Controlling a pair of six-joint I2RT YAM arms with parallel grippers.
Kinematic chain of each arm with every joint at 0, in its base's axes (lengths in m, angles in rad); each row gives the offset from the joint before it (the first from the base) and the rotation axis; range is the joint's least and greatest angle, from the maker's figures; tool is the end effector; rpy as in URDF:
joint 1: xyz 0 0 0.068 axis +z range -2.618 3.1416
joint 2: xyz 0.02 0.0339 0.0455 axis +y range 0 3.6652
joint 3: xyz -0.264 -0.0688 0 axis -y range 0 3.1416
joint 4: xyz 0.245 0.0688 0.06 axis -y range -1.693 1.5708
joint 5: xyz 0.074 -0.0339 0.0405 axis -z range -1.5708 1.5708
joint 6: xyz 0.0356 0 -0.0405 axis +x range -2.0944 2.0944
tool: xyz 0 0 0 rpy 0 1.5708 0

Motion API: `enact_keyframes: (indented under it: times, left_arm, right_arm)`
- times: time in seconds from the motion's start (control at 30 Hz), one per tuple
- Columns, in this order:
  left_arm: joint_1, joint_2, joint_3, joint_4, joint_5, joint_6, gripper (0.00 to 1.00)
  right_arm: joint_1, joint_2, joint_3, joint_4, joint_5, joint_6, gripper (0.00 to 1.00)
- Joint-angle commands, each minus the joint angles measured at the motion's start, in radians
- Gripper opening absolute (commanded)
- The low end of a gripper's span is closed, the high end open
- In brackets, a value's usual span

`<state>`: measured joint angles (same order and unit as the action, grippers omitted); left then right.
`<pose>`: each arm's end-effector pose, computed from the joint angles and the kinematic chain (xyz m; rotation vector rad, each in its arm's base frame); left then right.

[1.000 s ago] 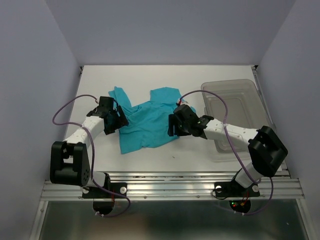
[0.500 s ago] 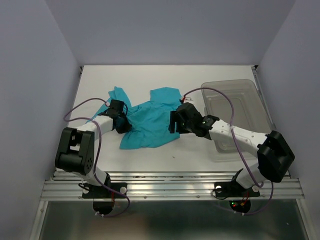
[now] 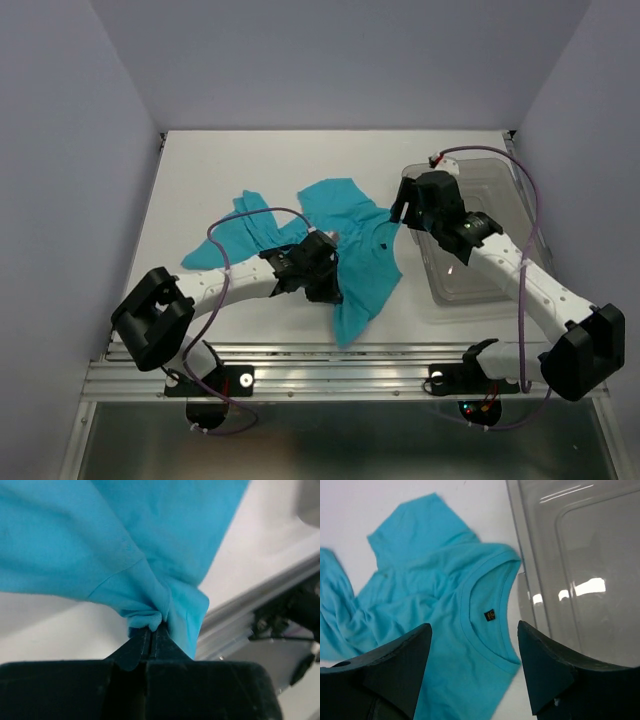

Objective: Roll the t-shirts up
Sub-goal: Flatten out the T-shirt at the center of the board.

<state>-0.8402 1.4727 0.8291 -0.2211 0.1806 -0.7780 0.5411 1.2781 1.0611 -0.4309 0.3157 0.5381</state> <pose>0.1933 -0.2254 0.1943 0.1705 2.6418 -0.8709 0.2474 0.1358 0.3070 0.1698 2.1871 0.2601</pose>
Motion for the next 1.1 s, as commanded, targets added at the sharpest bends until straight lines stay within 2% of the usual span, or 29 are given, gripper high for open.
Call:
enact_keyframes:
  times: [0.0, 0.03, 0.07, 0.17, 0.23, 0.3, 0.33, 0.37, 0.43, 0.5, 0.53, 0.57, 0.63, 0.67, 0.7, 0.77, 0.87, 0.9, 0.93, 1.07]
  left_arm:
    - [-0.114, -0.041, 0.105, -0.033, 0.069, -0.049, 0.02]
    - [-0.115, -0.043, 0.138, -0.052, 0.066, -0.041, 0.07]
    - [-0.114, -0.048, 0.157, -0.099, 0.060, -0.020, 0.31]
    - [-0.093, -0.069, 0.226, -0.206, -0.031, 0.044, 0.79]
    - [-0.041, -0.087, 0.248, -0.239, -0.044, 0.077, 0.80]
    - [0.009, -0.109, 0.248, -0.262, -0.064, 0.112, 0.74]
    - [0.039, -0.115, 0.243, -0.267, -0.072, 0.121, 0.69]
    - [0.111, -0.123, 0.239, -0.268, -0.078, 0.141, 0.59]
    - [0.229, -0.137, 0.225, -0.256, -0.098, 0.160, 0.50]
    - [0.309, -0.126, 0.220, -0.259, -0.134, 0.174, 0.46]
    - [0.353, -0.117, 0.226, -0.270, -0.156, 0.183, 0.40]
    - [0.433, -0.108, 0.228, -0.267, -0.170, 0.189, 0.39]
    - [0.507, -0.080, 0.223, -0.245, -0.208, 0.203, 0.38]
    - [0.542, -0.069, 0.222, -0.213, -0.199, 0.207, 0.34]
    - [0.602, -0.048, 0.217, -0.190, -0.188, 0.210, 0.33]
    - [0.645, -0.017, 0.214, -0.128, -0.155, 0.223, 0.30]
    - [0.694, 0.064, 0.244, -0.098, -0.164, 0.235, 0.32]
    - [0.704, 0.110, 0.254, -0.095, -0.170, 0.238, 0.35]
    - [0.720, 0.135, 0.277, -0.104, -0.194, 0.238, 0.42]
    - [0.760, 0.221, 0.300, -0.081, -0.201, 0.256, 0.53]
  right_arm:
    - [-0.044, -0.052, 0.053, -0.032, 0.063, -0.064, 0.75]
    - [-0.044, -0.057, 0.054, -0.048, 0.071, -0.067, 0.75]
    - [-0.044, -0.062, 0.054, -0.054, 0.083, -0.067, 0.75]
    - [-0.053, -0.091, 0.039, -0.063, 0.088, -0.059, 0.76]
    - [-0.053, -0.109, 0.022, -0.066, 0.082, -0.049, 0.77]
    - [-0.053, -0.126, 0.010, -0.069, 0.071, -0.043, 0.77]
    - [-0.053, -0.131, 0.002, -0.075, 0.069, -0.037, 0.77]
    - [-0.053, -0.137, -0.003, -0.077, 0.057, -0.032, 0.77]
    - [-0.053, -0.143, -0.018, -0.078, 0.034, -0.023, 0.77]
    - [-0.053, -0.152, -0.029, -0.080, 0.019, -0.020, 0.77]
    - [-0.053, -0.154, -0.033, -0.083, 0.010, -0.017, 0.77]
    - [-0.053, -0.157, -0.042, -0.086, 0.006, -0.015, 0.77]
    - [-0.053, -0.167, -0.052, -0.089, 0.002, -0.012, 0.77]
    - [-0.053, -0.171, -0.059, -0.091, -0.003, -0.012, 0.77]
    - [-0.053, -0.174, -0.062, -0.092, -0.006, -0.012, 0.77]
    - [-0.053, -0.178, -0.066, -0.095, -0.015, -0.012, 0.77]
    - [-0.053, -0.183, -0.066, -0.103, -0.023, -0.010, 0.77]
    - [-0.053, -0.184, -0.067, -0.103, -0.023, -0.012, 0.77]
    - [-0.053, -0.186, -0.069, -0.104, -0.024, -0.012, 0.77]
    - [-0.053, -0.191, -0.072, -0.112, -0.026, -0.010, 0.77]
